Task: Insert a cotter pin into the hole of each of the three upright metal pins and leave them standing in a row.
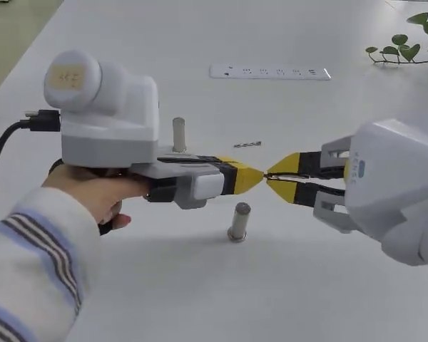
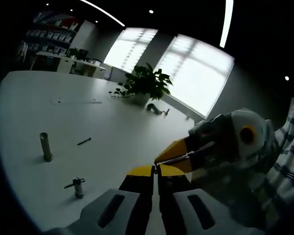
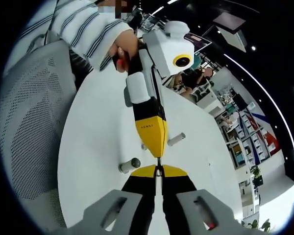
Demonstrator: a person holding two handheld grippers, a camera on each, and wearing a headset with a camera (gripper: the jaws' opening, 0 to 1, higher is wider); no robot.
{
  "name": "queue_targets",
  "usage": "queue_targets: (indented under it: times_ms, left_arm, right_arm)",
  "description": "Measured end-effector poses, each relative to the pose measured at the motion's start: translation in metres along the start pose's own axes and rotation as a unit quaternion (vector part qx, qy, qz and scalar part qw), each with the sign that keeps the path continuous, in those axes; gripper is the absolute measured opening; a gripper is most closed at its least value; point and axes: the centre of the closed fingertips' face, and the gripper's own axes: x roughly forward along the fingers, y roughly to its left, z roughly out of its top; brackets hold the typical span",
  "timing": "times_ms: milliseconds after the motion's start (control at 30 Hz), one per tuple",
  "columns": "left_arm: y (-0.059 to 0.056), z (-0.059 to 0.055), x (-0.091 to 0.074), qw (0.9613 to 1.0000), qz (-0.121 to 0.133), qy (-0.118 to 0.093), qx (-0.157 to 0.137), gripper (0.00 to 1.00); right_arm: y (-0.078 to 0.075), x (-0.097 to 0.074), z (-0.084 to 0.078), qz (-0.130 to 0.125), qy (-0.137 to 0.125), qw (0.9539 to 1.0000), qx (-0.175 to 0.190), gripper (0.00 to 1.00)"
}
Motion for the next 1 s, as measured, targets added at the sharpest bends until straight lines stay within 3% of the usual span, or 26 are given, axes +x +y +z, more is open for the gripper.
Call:
queue_targets:
  times_ms: [167,233,400,533,633,833,967,1000]
  left_arm:
    - [0.003,0.001,-0.007,0.9993,0.009,0.000,0.035,0.00]
    - [0.002,0.001,-0.009,0.9989,0.008,-0.001,0.045,0.00]
    - [0.004,-0.001,-0.013,0.9949,0.011,0.005,0.100,0.00]
    - [0.001,-0.001,-0.017,0.9887,0.010,0.007,0.150,0.00]
    - [-0.009,-0.001,-0.018,0.9807,-0.010,0.008,0.195,0.00]
    - [-0.019,-0.002,-0.019,0.9706,-0.030,0.008,0.239,0.00]
    - [-0.021,-0.005,-0.019,0.9655,-0.038,0.020,0.257,0.00]
    - [-0.021,-0.007,-0.019,0.9618,-0.041,0.025,0.270,0.00]
  right_arm:
    - [0.000,-0.002,-0.009,0.009,0.010,0.9996,0.025,0.00]
    - [0.002,-0.002,-0.012,0.017,0.009,0.9985,0.051,0.02]
    - [0.011,0.001,-0.014,0.052,-0.008,0.9915,0.119,0.10]
    - [0.013,0.003,-0.009,0.070,-0.032,0.9809,0.179,0.13]
    - [0.014,0.003,-0.005,0.082,-0.050,0.9719,0.215,0.16]
    - [0.020,0.005,0.000,0.105,-0.066,0.9625,0.241,0.14]
    - [0.024,0.006,0.003,0.118,-0.078,0.9562,0.256,0.14]
    - [0.024,0.005,0.005,0.122,-0.083,0.9536,0.262,0.13]
